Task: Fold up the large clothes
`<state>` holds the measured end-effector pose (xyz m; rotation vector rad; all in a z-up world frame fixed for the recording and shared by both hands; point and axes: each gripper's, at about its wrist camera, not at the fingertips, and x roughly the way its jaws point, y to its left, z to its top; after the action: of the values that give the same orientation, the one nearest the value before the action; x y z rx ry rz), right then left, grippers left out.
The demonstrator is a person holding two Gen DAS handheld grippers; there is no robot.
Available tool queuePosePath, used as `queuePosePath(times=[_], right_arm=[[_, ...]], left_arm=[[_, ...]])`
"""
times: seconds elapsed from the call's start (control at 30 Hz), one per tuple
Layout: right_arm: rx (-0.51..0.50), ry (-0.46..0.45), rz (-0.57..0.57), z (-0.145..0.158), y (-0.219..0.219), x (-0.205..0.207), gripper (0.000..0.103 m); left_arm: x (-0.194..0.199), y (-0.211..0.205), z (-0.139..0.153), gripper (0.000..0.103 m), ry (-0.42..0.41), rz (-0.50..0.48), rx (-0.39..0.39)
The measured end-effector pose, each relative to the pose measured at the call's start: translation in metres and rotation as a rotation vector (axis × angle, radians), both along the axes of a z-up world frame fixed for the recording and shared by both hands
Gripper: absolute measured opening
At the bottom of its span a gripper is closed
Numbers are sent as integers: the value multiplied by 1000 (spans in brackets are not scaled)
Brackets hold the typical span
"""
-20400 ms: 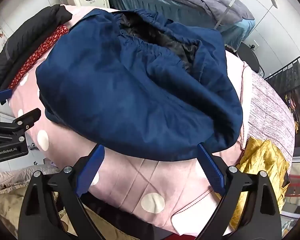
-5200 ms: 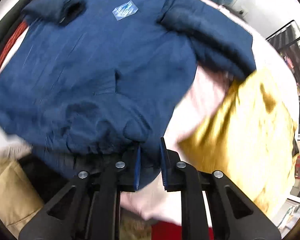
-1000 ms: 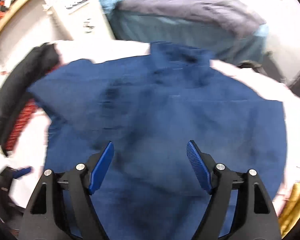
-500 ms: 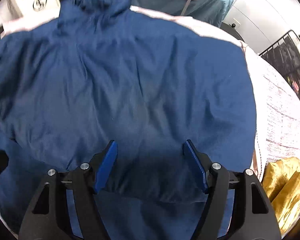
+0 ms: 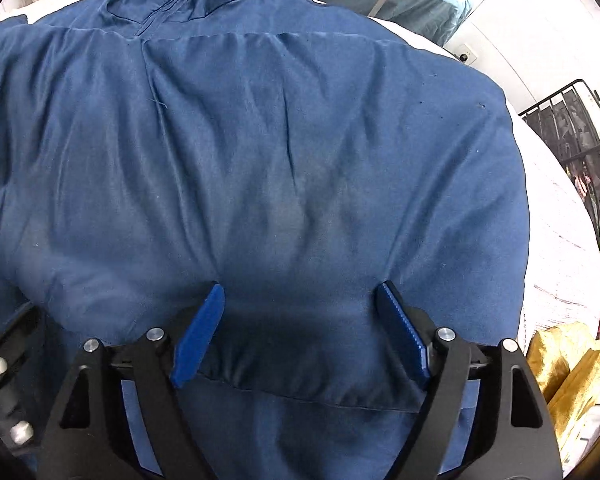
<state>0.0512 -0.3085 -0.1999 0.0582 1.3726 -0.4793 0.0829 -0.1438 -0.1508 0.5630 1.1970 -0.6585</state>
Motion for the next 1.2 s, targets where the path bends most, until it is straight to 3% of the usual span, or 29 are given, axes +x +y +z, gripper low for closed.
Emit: queuePosePath(times=[0.13, 0.27, 0.33, 0.4, 0.47, 0.53, 0.67, 0.77, 0.8, 0.83, 0.9, 0.97, 1.13, 1.2], right_arm=[[4, -2, -10, -1, -1, -1, 81], [-7, -13, -14, 2, 0, -2, 82], [-12, -23, -24, 4, 2, -4, 82], [-10, -27, -29, 9, 3, -5, 82], [-4, -47, -43, 18, 5, -8, 82], [7, -83, -61, 30, 8, -13, 82], [25, -106, -54, 47, 23, -29, 82], [22, -99, -13, 54, 39, -41, 82], [20, -96, -3, 55, 42, -45, 82], [14, -88, 7, 56, 47, -51, 82], [13, -84, 3, 59, 50, -59, 82], [25, -83, -14, 59, 49, -67, 82], [51, -83, -42, 61, 47, -72, 82], [53, -85, -38, 61, 47, -71, 82]], left_arm=[[10, 53, 31, 96, 7, 165, -142], [36, 113, 33, 96, -14, 405, -161], [52, 132, 27, 92, 39, 506, -183], [68, 150, 24, 87, 109, 606, -261], [80, 155, 23, 87, 165, 648, -359], [90, 146, 18, 87, 204, 638, -407], [97, 120, 3, 83, 265, 598, -432], [111, 104, -6, 64, 259, 587, -397], [113, 105, -6, 41, 250, 586, -392], [120, 108, -3, 26, 259, 588, -414], [133, 123, 16, 11, 295, 615, -530], [147, 147, 46, 10, 267, 645, -635], [182, 240, 137, 10, 31, 768, -818], [192, 281, 159, 12, -48, 832, -837]])
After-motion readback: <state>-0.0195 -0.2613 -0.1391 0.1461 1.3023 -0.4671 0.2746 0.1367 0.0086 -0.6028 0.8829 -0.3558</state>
